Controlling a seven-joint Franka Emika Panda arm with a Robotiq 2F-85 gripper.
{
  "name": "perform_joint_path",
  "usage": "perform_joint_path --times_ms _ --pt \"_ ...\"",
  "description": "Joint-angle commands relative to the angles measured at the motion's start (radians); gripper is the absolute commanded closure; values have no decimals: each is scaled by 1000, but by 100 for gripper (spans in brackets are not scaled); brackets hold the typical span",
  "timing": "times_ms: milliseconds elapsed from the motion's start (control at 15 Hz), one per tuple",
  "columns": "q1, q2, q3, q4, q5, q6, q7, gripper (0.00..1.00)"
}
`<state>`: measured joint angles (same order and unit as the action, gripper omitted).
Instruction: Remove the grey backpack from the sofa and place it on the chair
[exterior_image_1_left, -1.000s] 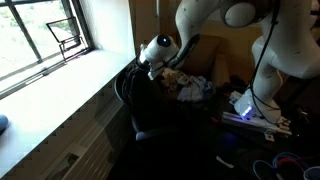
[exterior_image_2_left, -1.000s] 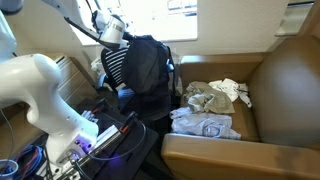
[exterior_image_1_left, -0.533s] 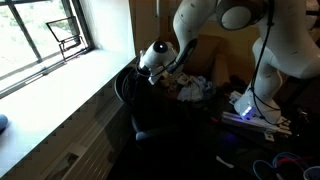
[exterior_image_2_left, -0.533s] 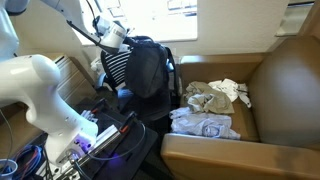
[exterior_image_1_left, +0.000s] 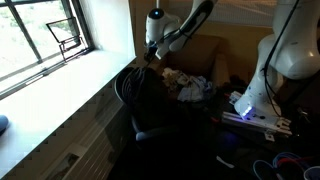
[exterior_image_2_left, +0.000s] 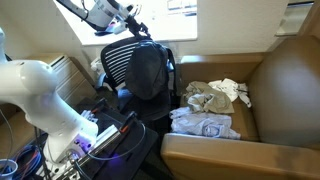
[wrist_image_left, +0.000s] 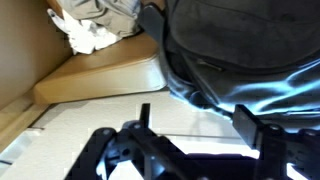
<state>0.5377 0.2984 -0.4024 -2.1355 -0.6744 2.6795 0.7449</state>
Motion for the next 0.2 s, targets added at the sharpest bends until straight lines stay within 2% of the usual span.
perform_joint_path --times_ms 0,67,133 --pt "-126 -57 126 13 -64 -91 17 0" --pt "-159 -94 159 16 -72 -123 11 4" --pt "-184 -105 185 14 -75 -120 11 0"
